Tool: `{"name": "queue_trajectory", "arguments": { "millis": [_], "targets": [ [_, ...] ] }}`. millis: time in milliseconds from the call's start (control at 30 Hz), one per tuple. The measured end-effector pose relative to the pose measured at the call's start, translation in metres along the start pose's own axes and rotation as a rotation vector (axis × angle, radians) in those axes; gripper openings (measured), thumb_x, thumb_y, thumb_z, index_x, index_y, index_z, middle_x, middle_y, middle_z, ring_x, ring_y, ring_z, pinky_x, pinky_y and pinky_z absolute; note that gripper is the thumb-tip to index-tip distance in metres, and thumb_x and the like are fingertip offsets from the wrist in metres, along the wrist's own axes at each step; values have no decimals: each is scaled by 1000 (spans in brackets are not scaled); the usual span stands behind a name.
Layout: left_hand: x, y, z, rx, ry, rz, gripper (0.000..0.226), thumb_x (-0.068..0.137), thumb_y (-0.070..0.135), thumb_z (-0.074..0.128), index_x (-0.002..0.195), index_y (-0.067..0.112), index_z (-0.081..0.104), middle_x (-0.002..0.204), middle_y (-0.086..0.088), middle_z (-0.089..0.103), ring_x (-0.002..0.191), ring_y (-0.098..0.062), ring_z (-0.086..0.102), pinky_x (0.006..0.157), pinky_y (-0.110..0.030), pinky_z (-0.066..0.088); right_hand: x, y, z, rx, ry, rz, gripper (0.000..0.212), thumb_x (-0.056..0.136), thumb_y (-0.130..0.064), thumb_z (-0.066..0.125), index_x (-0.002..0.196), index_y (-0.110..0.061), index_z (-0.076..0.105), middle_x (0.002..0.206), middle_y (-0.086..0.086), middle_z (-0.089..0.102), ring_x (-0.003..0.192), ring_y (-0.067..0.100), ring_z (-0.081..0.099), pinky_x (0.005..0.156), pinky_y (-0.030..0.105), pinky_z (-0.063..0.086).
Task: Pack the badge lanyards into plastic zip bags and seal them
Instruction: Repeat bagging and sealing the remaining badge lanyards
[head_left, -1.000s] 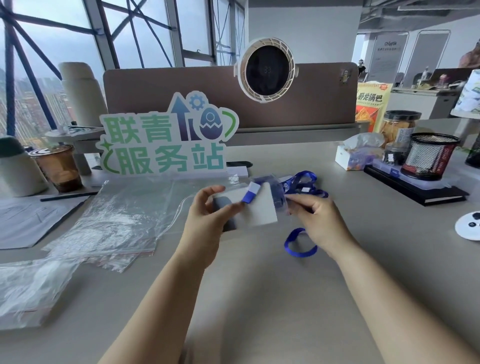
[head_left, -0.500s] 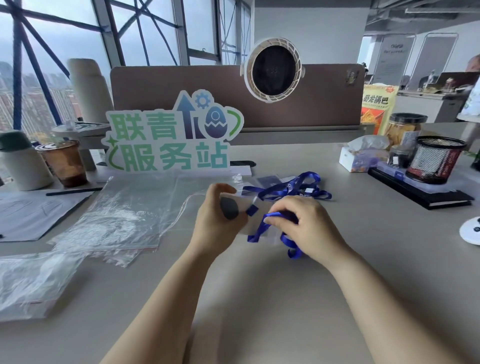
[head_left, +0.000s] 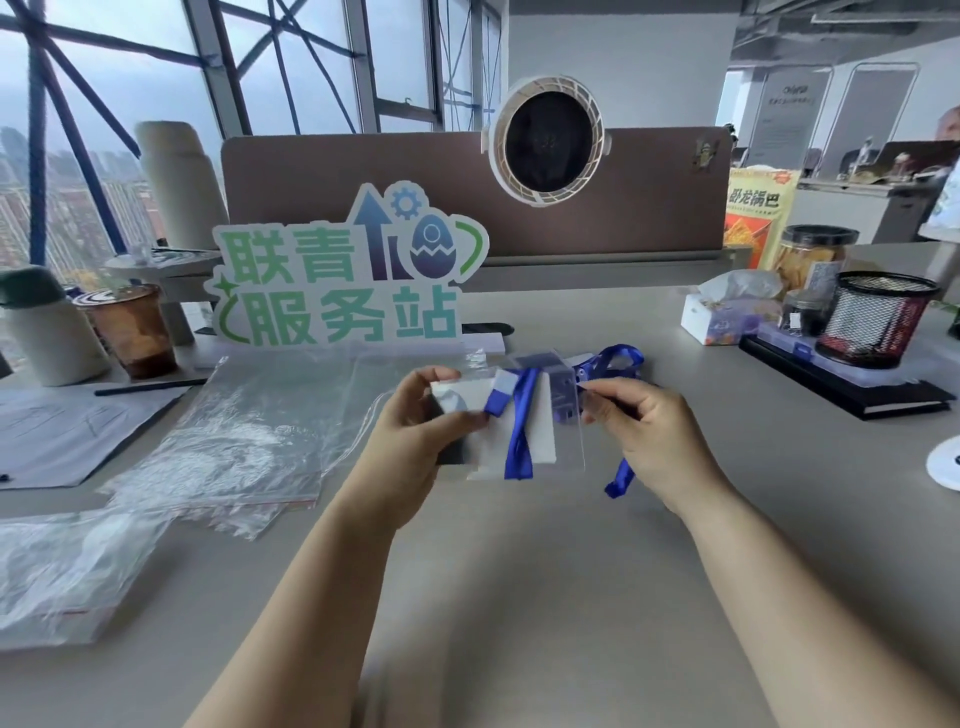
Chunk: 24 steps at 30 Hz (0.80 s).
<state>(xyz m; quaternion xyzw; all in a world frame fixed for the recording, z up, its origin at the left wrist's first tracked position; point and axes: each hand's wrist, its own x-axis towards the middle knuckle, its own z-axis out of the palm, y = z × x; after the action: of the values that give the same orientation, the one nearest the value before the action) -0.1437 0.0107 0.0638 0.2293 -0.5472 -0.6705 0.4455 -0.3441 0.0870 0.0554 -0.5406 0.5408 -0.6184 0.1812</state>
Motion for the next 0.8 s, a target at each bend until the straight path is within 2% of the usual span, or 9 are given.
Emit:
{"name": "queue_trajectory", "arguments": {
  "millis": [100,167,233,300,433,533,633,733,800],
  "targets": [
    [7,-5,-1,-92,191,25,36,78,-8,65,99,18,51,89,-6,59,74,-18,62,61,-30,52,-3,6,9,-154,-117,38,15,92,-11,56,96,-19,69,77,-9,64,71,-10,55,72,2,38],
    [11,-10,-3,-50,316,61,36,79,-3,67,99,23,52,93,-7,55,75,-18,60,66,-30,51,-7,10,15,-319,-220,-14,15,93,-9,55,91,-14,69,79,-9,62,74,-6,54,71,6,39],
    [12,-14,-4,108,411,116,37,79,4,70,99,28,50,95,-4,53,77,-17,57,68,-29,52,-11,14,19,-476,-305,-88,13,92,-11,57,94,-12,69,79,-9,59,76,1,52,71,15,39],
    [12,-19,-4,325,457,204,37,80,5,70,101,26,47,88,0,54,76,-16,55,68,-31,53,-16,14,20,-604,-344,-166,14,89,-16,61,99,-17,71,77,-16,54,72,4,49,68,17,38],
    [10,-28,-2,580,343,258,38,79,2,68,101,22,45,79,0,53,70,-14,52,63,-31,48,-17,8,23,-700,-270,-395,7,81,-24,68,86,-21,71,77,-16,58,74,6,51,69,24,40],
    [7,-30,1,670,202,219,38,77,3,69,102,20,46,77,4,51,60,1,47,55,-17,43,-13,8,20,-604,-202,-406,7,77,-20,73,81,-19,67,79,-12,63,76,5,54,72,23,43],
    [4,-27,5,688,78,203,39,76,4,71,100,23,47,76,2,51,62,-7,45,56,-22,43,-8,8,16,-562,-115,-425,15,74,-21,77,78,-15,64,76,-9,61,72,10,53,70,26,43],
    [1,-24,10,675,0,196,39,76,0,70,102,20,49,70,1,50,55,-4,42,53,-20,42,-4,11,13,-549,-55,-459,22,69,-19,81,76,-14,61,78,-9,54,72,7,46,66,27,42],
    [0,-22,11,663,-17,195,40,76,0,71,101,22,50,72,2,52,57,-3,45,55,-23,45,-4,13,13,-506,-40,-406,25,70,-21,81,80,-14,59,84,-9,54,78,10,50,71,24,43]
  ]
}}
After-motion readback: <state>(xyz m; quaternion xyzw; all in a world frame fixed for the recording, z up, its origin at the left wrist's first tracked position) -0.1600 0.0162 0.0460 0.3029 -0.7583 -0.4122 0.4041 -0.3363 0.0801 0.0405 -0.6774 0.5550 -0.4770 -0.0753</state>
